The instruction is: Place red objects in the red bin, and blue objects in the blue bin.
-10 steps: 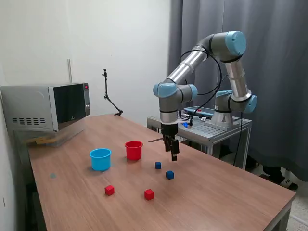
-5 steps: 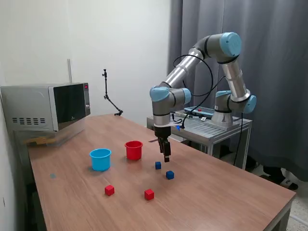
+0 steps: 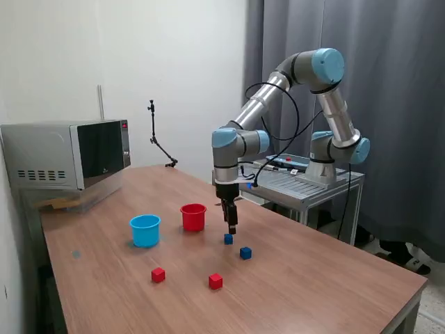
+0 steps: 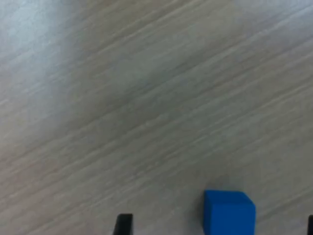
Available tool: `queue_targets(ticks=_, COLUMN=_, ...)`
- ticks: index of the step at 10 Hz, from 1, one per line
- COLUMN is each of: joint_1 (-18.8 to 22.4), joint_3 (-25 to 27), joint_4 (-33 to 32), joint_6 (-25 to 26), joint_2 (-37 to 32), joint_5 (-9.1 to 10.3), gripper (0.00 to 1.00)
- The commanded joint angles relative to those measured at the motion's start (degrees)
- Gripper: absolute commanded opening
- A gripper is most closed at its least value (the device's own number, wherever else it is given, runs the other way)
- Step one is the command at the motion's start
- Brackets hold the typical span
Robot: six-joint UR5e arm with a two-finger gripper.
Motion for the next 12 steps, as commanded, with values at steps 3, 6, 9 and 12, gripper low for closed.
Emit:
queue_targets(ticks=3, joint_1=-0.05, joint_3=-0.42, joint_4=-0.72, joint_6=-0.78, joint_2=1.28, joint_5=0.08, gripper=1.00)
queue_targets(ticks=6, joint_1=0.21, joint_3=-0.42, joint_4=-2.12, joint_6=-1.84, joint_2=1.89, joint_5=0.08, gripper=1.00)
queue_targets(ticks=9, joint_1=0.48, joint_3=-0.77, joint_4=-2.13, joint_6=-2.10, joint_2=3.20, joint_5=0.08, gripper=1.00)
queue_targets(ticks=12, joint_1=0.65, joint_3=-0.68, joint_4=-2.04, joint_6=-2.10, joint_2=3.30, joint_5=0.08, gripper=1.00)
